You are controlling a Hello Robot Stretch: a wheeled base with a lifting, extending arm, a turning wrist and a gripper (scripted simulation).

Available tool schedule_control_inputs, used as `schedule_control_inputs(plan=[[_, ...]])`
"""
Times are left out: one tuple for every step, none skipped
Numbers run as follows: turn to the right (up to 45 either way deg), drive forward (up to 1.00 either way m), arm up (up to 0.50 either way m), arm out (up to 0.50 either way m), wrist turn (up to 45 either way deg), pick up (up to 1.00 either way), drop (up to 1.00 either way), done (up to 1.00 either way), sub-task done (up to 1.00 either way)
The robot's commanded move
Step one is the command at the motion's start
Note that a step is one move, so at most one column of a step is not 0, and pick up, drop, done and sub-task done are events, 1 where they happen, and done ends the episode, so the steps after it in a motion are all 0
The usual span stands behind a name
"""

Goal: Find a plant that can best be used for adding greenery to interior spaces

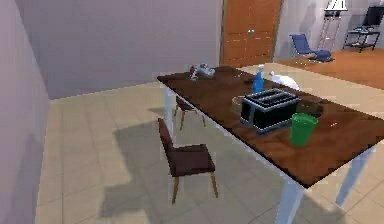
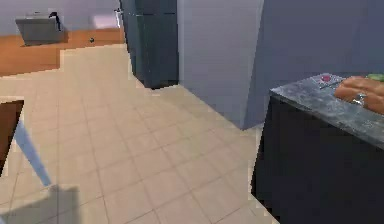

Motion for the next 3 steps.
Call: schedule_control_inputs(plan=[[45.0,0.00,0.00,0.00,0.0,0.00,0.00,0.00,0.00],[36.0,0.00,0.00,0.00,0.0,0.00,0.00,0.00,0.00],[0.0,1.00,0.00,0.00,0.0,0.00,0.00,0.00,0.00]])
